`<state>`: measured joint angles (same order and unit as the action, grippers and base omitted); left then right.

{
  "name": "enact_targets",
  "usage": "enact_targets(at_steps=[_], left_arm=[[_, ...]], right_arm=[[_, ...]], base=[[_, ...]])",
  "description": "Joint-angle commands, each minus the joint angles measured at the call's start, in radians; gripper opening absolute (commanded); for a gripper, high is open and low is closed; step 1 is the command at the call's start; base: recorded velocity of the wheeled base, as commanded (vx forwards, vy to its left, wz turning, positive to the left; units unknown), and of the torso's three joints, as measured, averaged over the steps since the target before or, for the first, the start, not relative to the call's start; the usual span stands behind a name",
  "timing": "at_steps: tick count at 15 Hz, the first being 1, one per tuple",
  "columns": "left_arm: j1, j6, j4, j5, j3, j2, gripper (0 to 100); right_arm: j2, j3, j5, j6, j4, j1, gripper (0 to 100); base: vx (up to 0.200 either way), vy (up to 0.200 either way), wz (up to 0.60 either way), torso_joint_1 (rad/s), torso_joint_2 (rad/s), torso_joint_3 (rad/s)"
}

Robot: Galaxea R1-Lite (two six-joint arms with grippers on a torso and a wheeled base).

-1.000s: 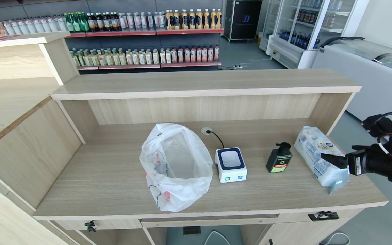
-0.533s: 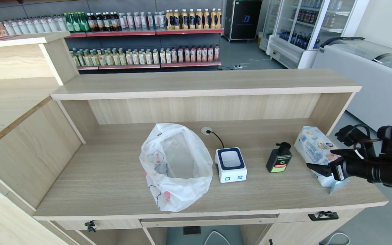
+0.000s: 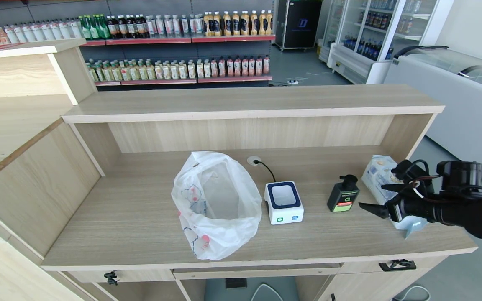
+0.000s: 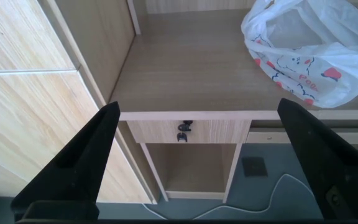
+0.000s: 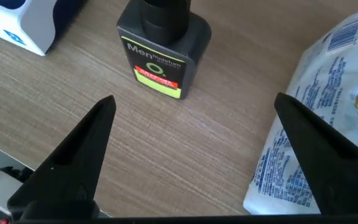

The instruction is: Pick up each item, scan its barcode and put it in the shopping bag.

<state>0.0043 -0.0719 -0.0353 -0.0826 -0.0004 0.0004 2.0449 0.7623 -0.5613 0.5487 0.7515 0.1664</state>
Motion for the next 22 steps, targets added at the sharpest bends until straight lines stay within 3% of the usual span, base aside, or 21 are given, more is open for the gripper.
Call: enact_targets(at_steps=[1,12,22], left_arm=[[0.0,0.0,0.0,0.0,0.0,0.0,100],[0.0,0.0,0.0,0.0,0.0,0.0,100],[0.0,0.0,0.0,0.0,0.0,0.0,100]], right_arm=[[0.061,0.029,-0.02,0.0,0.009,-0.021,100],[0.241,0.153,-0.078,-0.004,0.117,-0.12,100],[0.317,0.198,-0.131,-0.004,0.149,-0.131,100]], base=[[0.0,0.0,0.0,0.0,0.0,0.0],[0.0,0.0,0.0,0.0,0.0,0.0],[0.0,0.0,0.0,0.0,0.0,0.0]])
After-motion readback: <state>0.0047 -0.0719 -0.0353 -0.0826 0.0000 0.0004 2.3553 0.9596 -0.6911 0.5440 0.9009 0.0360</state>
